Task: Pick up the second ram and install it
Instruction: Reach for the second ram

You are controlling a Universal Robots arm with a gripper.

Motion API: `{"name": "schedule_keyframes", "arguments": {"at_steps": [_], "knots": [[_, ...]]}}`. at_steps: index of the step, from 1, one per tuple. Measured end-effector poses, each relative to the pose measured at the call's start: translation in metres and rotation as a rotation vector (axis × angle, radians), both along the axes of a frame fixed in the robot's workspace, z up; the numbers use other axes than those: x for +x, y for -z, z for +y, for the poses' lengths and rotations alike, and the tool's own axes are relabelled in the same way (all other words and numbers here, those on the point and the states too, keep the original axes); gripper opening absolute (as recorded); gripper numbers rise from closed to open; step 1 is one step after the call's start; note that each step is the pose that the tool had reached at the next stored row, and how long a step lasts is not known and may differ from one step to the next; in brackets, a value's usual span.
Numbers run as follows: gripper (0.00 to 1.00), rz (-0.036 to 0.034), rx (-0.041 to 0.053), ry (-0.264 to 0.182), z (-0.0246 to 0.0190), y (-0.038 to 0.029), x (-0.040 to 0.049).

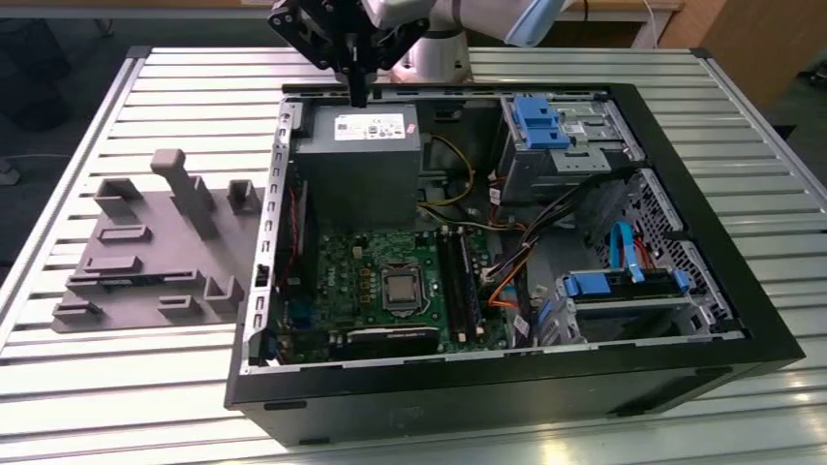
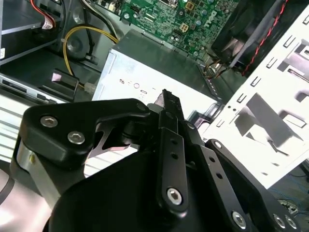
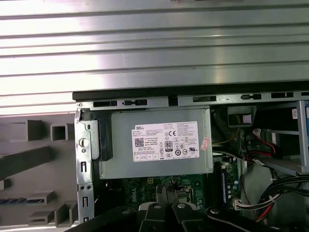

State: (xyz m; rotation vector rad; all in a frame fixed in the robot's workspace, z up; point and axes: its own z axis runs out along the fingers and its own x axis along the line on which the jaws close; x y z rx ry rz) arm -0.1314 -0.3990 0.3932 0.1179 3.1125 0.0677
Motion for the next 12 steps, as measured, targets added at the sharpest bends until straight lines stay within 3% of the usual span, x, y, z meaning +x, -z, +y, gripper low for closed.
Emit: {"name": "schedule_keyframes", "arguments": {"at_steps": [12], "knots": [[0.11,0.0,0.0,0.0,0.0,0.0004,-0.0193]]}}
